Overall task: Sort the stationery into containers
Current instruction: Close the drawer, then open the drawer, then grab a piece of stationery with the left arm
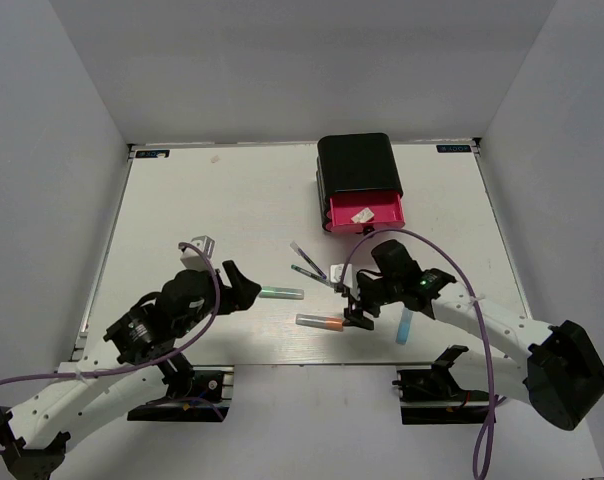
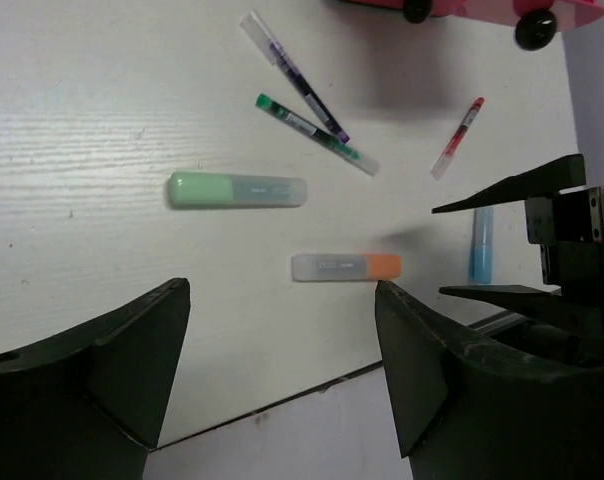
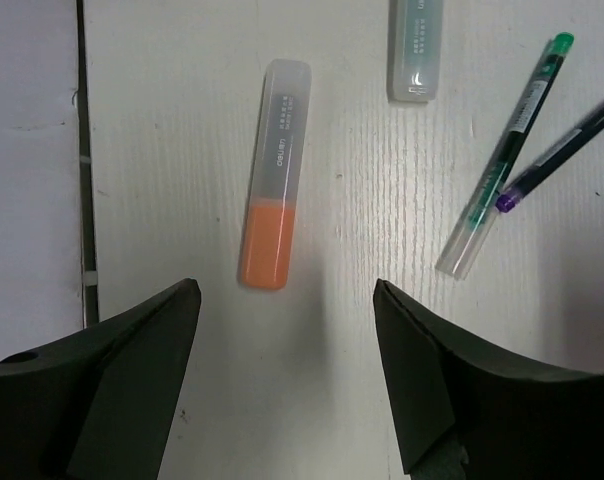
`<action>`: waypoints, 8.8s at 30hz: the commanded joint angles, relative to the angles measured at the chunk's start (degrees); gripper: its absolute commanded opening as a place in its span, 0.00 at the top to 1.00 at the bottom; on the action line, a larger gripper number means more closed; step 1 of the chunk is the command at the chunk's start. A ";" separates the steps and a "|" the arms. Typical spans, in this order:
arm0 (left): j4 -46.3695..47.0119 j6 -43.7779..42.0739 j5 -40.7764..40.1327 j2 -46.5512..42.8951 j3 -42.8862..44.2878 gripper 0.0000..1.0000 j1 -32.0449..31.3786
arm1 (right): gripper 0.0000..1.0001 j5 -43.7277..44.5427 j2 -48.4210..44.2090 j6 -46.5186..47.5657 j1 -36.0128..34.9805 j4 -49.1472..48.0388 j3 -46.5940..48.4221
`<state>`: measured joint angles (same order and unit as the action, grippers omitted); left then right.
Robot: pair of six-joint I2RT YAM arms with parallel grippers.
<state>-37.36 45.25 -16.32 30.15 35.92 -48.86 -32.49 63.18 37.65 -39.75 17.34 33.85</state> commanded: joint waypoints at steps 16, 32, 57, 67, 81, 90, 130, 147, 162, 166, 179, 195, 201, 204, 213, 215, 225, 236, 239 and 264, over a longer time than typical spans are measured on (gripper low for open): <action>-4.82 -7.63 -1.61 2.90 6.08 0.83 0.08 | 1.00 30.19 -0.51 -16.01 -0.16 -12.16 2.35; 0.01 -19.15 -0.56 2.19 2.49 0.31 0.08 | 0.73 26.51 5.28 -29.74 11.53 -3.81 15.28; 0.54 -19.15 -0.56 0.87 1.96 0.28 0.08 | 0.70 25.28 15.66 -32.73 15.93 -13.38 23.37; 0.54 -19.15 -0.56 0.87 1.96 0.28 0.08 | 0.69 28.18 19.17 -32.37 17.07 -16.73 25.39; 1.07 -19.15 -0.56 0.87 1.96 0.27 0.08 | 0.61 27.93 19.97 -34.31 18.22 -20.42 23.99; 1.59 -19.68 -0.56 -0.18 1.43 0.27 0.08 | 0.61 24.32 12.85 -35.54 18.13 -20.68 13.89; 2.12 -19.68 -0.56 0.35 1.43 0.27 0.08 | 0.46 34.86 24.45 -56.28 18.21 -52.31 5.53; 2.12 -19.68 -0.56 0.87 1.43 0.27 0.08 | 0.55 36.45 27.26 -59.88 18.21 -57.33 5.00; 4.84 -19.06 2.95 3.50 -0.15 0.27 0.08 | 0.74 35.57 21.91 -59.62 18.13 -54.17 0.71; 7.83 -15.64 4.27 6.49 -2.08 0.27 0.08 | 0.74 34.60 17.43 -59.01 18.13 -50.75 -1.93; 16.18 -15.36 8.05 19.06 -1.30 0.25 -0.45 | 0.38 28.02 9.86 -56.37 18.13 -45.47 -7.13; 19.96 -60.88 23.87 32.33 3.55 0.26 0.08 | 0.31 3.35 5.81 -40.75 18.21 -25.10 -2.40; 19.96 -68.36 23.87 43.22 4.24 0.34 0.08 | 0.35 -8.20 2.58 -28.60 18.21 -15.15 -0.53; 20.49 -69.95 24.40 49.88 6.61 0.39 0.08 | 0.35 -8.29 -2.26 -26.84 18.30 -16.64 -1.32; 21.02 -72.24 23.26 59.40 10.04 0.55 0.08 | 0.34 -5.74 -12.72 -25.35 19.53 -20.77 -3.52; 21.02 -72.76 23.26 60.46 10.57 0.56 0.08 | 0.34 -6.27 -13.52 -25.17 19.88 -20.77 -3.70; 21.80 -69.52 19.14 52.38 11.19 0.46 0.08 | 0.33 -7.06 -15.28 -24.03 21.29 -20.95 -4.23; -6.62 -20.63 -3.80 72.21 41.30 0.12 4.21 | 0.33 -5.83 -15.89 -24.29 21.73 -21.03 -4.31; -7.82 -10.06 -4.60 72.77 40.99 0.12 5.00 | 0.33 -5.57 -16.07 -24.46 21.73 -21.21 -4.32; -0.43 19.08 2.61 75.14 37.38 0.36 10.63 | 0.33 -4.60 -17.56 -24.38 22.61 -21.39 -4.67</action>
<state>-39.97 62.15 -14.85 105.47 71.31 -38.39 -37.45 46.52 12.64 -17.58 -1.80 29.32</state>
